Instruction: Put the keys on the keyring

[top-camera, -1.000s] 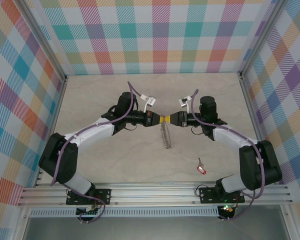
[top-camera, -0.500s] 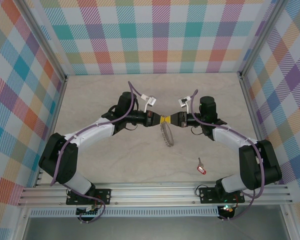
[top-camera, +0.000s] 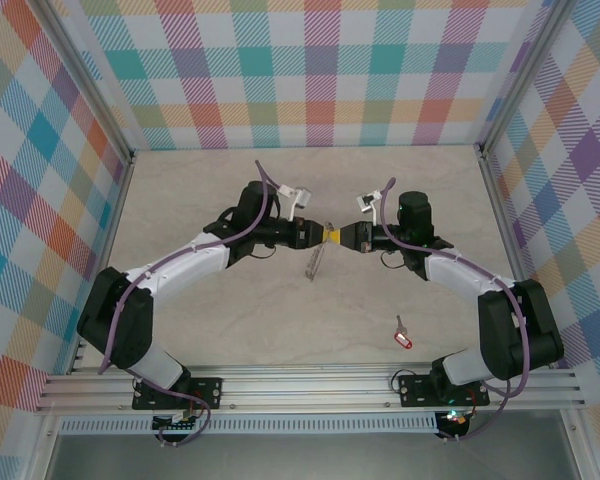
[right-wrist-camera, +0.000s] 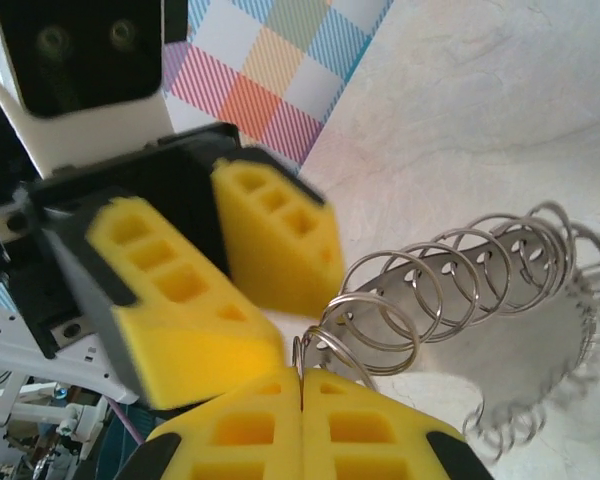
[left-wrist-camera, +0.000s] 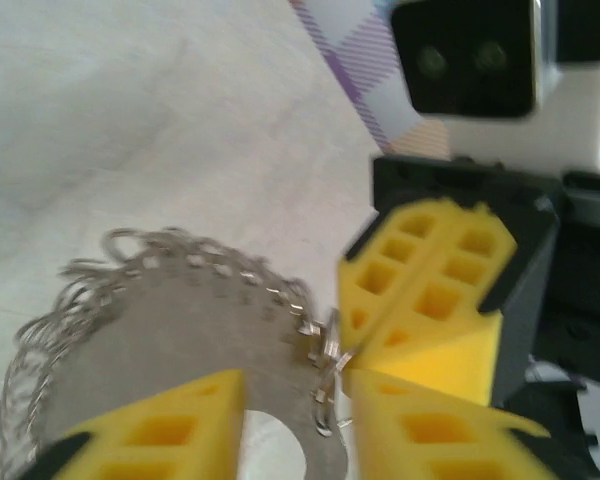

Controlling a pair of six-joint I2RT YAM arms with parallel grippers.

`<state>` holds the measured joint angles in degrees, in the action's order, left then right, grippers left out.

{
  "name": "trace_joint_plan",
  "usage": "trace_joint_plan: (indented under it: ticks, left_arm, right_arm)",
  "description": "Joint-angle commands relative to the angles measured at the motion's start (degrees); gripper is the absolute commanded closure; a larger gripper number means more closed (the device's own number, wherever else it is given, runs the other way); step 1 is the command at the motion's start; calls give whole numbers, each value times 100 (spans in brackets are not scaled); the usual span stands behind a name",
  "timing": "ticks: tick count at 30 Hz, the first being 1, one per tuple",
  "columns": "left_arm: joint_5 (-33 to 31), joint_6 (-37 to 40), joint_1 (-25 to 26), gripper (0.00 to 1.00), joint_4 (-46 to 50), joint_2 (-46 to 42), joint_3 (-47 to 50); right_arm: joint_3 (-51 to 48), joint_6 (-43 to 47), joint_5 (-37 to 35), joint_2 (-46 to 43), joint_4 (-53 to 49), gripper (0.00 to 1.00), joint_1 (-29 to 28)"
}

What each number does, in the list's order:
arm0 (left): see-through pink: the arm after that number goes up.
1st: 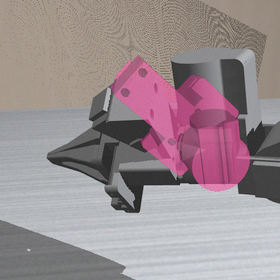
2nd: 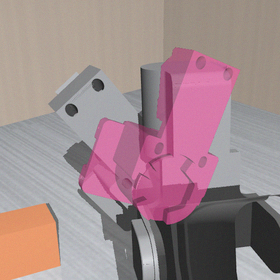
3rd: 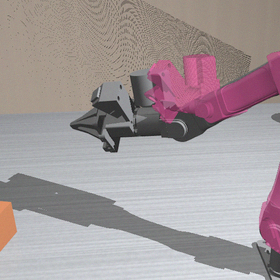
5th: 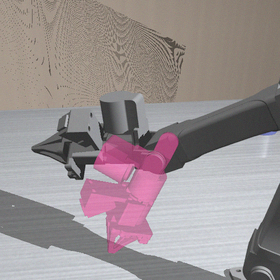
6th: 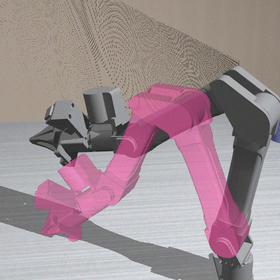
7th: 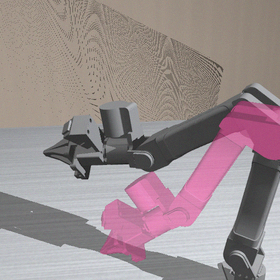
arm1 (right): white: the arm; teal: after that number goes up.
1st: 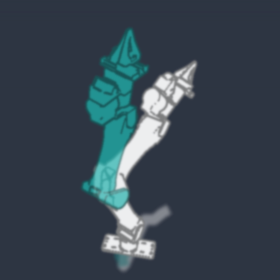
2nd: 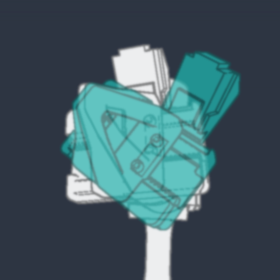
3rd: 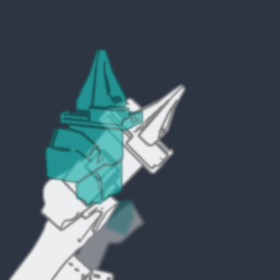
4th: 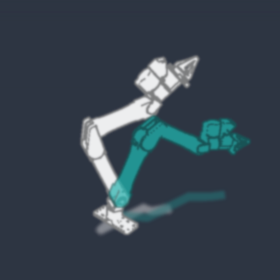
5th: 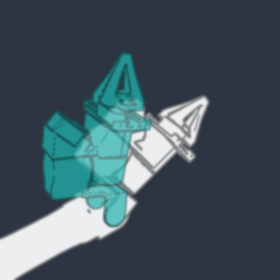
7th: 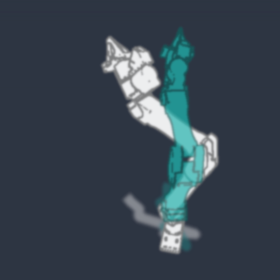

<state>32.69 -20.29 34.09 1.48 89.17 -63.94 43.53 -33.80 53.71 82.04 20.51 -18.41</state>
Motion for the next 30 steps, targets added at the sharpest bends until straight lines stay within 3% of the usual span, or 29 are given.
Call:
trace_joint_plan:
  ticks: [1,4,6,7,13,19,23,30]
  left_arm:
    - [-1062,-84,-10,48,741,-217,-443]
    - [-1696,-321,-12,29,1155,-116,-628]
    - [-2113,-543,-13,5,1393,-41,-753]
    - [-2423,-642,-10,4,1705,-9,-798]
    - [-3604,-1309,-25,1,1265,-451,-230]
    - [-3868,-1794,-29,1,1100,-948,94]
    - [-3418,-1553,-32,6,715,-980,233]
    - [-1957,-1073,-26,16,-806,-768,612]
  right_arm:
    - [202,128,-106,-74,97,100,-30]
    - [217,128,-252,-81,145,100,-30]
    - [220,119,-314,-74,168,100,-28]
    - [219,115,-352,-74,172,100,-30]
    - [138,135,-534,-161,310,100,-28]
    - [16,251,-661,-286,595,100,-26]
    - [-62,217,-743,-278,1092,100,-23]
    - [-172,-82,-1054,-244,2055,100,-31]
